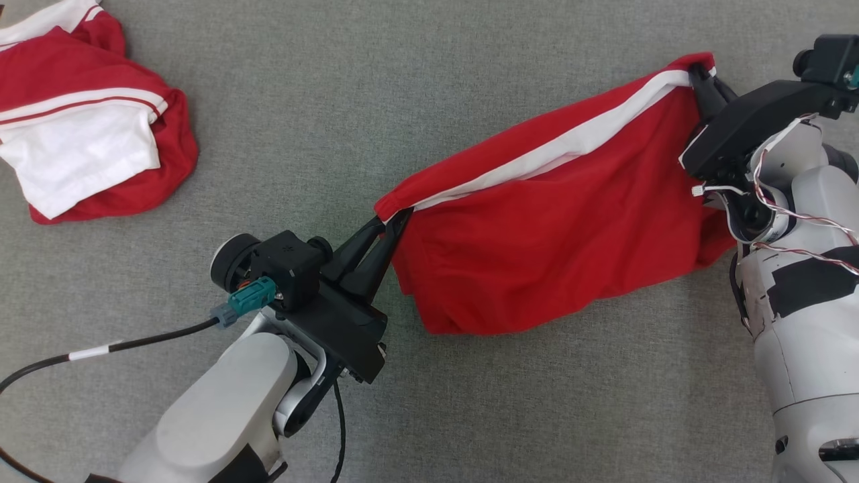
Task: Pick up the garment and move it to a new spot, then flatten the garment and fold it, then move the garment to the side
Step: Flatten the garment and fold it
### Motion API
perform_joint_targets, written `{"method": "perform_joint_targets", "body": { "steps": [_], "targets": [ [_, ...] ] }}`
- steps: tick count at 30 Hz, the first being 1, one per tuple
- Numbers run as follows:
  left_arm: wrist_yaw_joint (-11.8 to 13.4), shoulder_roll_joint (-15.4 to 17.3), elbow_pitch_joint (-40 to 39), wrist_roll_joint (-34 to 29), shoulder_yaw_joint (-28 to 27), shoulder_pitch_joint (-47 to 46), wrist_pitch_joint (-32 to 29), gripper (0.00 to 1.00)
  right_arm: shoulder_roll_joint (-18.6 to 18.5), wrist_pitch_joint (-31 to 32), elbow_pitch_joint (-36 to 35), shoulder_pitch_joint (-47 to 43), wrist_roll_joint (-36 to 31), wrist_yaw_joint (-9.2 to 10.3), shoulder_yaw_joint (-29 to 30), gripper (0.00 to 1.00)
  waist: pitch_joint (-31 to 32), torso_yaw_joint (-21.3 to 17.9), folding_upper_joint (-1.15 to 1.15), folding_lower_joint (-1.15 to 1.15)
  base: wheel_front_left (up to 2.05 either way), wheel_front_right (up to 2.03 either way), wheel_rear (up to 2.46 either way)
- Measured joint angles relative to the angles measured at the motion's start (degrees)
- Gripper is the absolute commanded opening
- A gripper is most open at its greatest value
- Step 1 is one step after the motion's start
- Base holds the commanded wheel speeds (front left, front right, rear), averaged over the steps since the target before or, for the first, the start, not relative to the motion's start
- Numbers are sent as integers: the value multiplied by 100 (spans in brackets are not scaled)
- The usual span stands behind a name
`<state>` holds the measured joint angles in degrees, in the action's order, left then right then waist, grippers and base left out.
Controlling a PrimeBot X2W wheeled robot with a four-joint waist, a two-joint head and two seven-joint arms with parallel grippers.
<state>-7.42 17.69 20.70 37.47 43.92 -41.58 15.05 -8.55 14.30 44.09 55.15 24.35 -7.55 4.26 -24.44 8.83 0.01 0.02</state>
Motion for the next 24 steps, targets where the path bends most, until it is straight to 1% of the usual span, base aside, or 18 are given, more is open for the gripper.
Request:
{"method": "perform_joint_targets", "body": {
  "steps": [1, 4, 8, 15, 18, 20, 24],
  "targets": [
    [0, -19, 27, 0, -3, -8, 0, 100, -5, -59, 68, 23, 2, 0, -33, 100, -4, 13, 0, 0, 0, 0, 0],
    [-9, -46, 91, -22, -27, -1, 0, 100, -62, -172, 254, 39, 103, 0, -156, 100, 58, 27, 0, -1, 0, 0, 0],
    [-9, -94, 110, -196, -159, 194, 0, 100, -215, -326, 310, -40, 343, 0, -390, 100, 235, 16, -1, -2, 0, 0, 0],
    [13, -171, -89, -530, -667, 907, 0, 100, -587, -511, 88, -726, 855, 0, -797, 100, 649, 21, -1, -2, 0, 0, 0],
    [159, -177, -379, -695, -1020, 1276, 0, 100, -762, -579, -59, -1040, 1017, 0, -949, 100, 838, 30, -1, -2, 0, 0, 0],
    [289, -175, -634, -870, -1324, 1532, 0, 100, -832, -626, -134, -1222, 1212, 0, -958, 100, 959, 36, -1, -3, 0, 0, 0],
    [530, -245, -1212, -1245, -1980, 2111, 0, 100, -992, -687, -289, -1578, 1365, 0, -1071, 100, 1177, 58, -2, -3, 0, 0, 0]
  ]
}}
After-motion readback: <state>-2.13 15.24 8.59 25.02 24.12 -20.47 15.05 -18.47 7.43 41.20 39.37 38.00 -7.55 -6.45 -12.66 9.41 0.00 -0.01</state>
